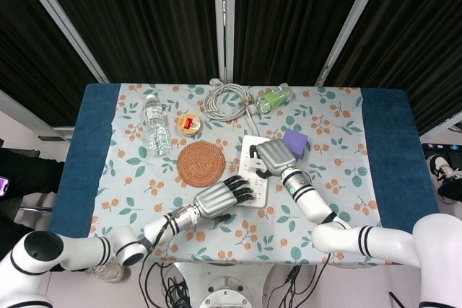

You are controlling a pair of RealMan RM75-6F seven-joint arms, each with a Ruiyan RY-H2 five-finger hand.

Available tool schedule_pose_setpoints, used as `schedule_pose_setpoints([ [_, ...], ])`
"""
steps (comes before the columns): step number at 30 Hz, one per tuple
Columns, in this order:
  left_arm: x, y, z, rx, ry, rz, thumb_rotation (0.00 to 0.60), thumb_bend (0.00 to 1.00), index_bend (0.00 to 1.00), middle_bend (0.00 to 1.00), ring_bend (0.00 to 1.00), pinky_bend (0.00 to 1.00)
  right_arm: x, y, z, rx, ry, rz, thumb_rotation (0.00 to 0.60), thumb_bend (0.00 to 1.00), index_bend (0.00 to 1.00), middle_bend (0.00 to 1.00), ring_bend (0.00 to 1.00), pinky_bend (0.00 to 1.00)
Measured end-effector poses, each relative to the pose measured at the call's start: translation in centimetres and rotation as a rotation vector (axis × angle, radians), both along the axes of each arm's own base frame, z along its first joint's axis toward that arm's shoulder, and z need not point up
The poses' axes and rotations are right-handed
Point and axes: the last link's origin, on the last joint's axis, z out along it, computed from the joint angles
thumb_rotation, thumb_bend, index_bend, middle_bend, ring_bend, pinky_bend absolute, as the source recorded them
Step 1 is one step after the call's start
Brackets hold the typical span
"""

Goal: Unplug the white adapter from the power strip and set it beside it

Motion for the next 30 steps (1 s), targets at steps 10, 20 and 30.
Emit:
schedule_pose_setpoints([
  [10, 0.1, 0.2, 0.2, 0.003, -0.001, 0.001, 0.6, 0.32, 0.16, 0.15, 0.04, 0.08, -0.2, 0.2, 1.1, -0.014, -0.032, -0.01, 0.6, 0.56, 1.0, 0.8, 0.58, 0.56],
  [20, 0.3, 0.1, -0.1, 0.0, 0.007, -0.002, 0.6, 0.32, 0.16, 0.15, 0.04, 0.08, 1.0, 0.0, 0.6, 0.003, -0.035, 0.01, 0.6, 0.56, 1.0, 0.8, 0.58, 0.56],
  [30, 0.3, 0.1, -0.1, 0.001, 0.013, -0.001, 0.6, 0.32, 0.16, 0.15, 0.04, 0.08, 2.2, 0.0, 0.0, 0.008, -0.033, 0.028, 0.6, 0.56, 1.0, 0.8, 0.58, 0.56],
])
